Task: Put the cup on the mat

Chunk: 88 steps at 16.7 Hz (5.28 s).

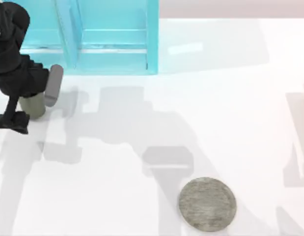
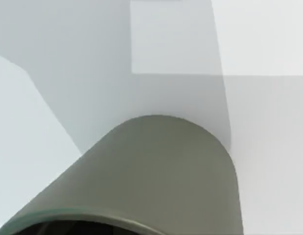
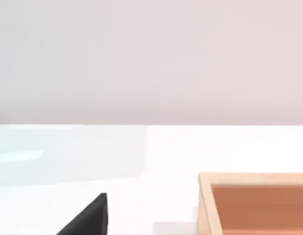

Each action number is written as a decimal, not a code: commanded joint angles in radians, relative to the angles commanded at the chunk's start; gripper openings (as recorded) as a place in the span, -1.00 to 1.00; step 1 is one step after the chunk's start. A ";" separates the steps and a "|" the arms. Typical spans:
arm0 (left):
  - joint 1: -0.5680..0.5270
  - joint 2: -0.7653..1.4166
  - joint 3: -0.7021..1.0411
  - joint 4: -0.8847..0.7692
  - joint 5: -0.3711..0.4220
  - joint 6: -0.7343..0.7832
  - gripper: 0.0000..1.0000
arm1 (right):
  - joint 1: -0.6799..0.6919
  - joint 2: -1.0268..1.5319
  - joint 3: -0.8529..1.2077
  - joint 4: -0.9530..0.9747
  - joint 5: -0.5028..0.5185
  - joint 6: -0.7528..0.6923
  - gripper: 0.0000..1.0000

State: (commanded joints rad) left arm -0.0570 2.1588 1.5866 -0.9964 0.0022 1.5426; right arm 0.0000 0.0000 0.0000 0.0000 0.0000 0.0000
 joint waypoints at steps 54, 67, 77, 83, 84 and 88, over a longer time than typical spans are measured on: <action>-0.986 0.127 0.489 -0.310 0.010 -2.520 -1.00 | 0.000 0.000 0.000 0.000 0.000 0.000 1.00; -0.992 0.129 0.408 -0.224 0.008 -2.581 -1.00 | 0.000 0.000 0.000 0.000 0.000 0.000 1.00; -0.998 0.134 0.249 -0.062 0.011 -2.567 -1.00 | 0.000 0.000 0.000 0.000 0.000 0.000 1.00; -0.998 0.134 0.249 -0.062 0.011 -2.567 -0.10 | 0.000 0.000 0.000 0.000 0.000 0.000 1.00; -0.998 0.134 0.249 -0.062 0.011 -2.567 0.06 | 0.000 0.000 0.000 0.000 0.000 0.000 1.00; -0.998 0.134 0.249 -0.062 0.011 -2.567 0.66 | 0.000 0.000 0.000 0.000 0.000 0.000 1.00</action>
State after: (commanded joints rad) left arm -1.0549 2.2931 1.8354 -1.0589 0.0129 -1.0240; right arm 0.0000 0.0000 0.0000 0.0000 0.0000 0.0000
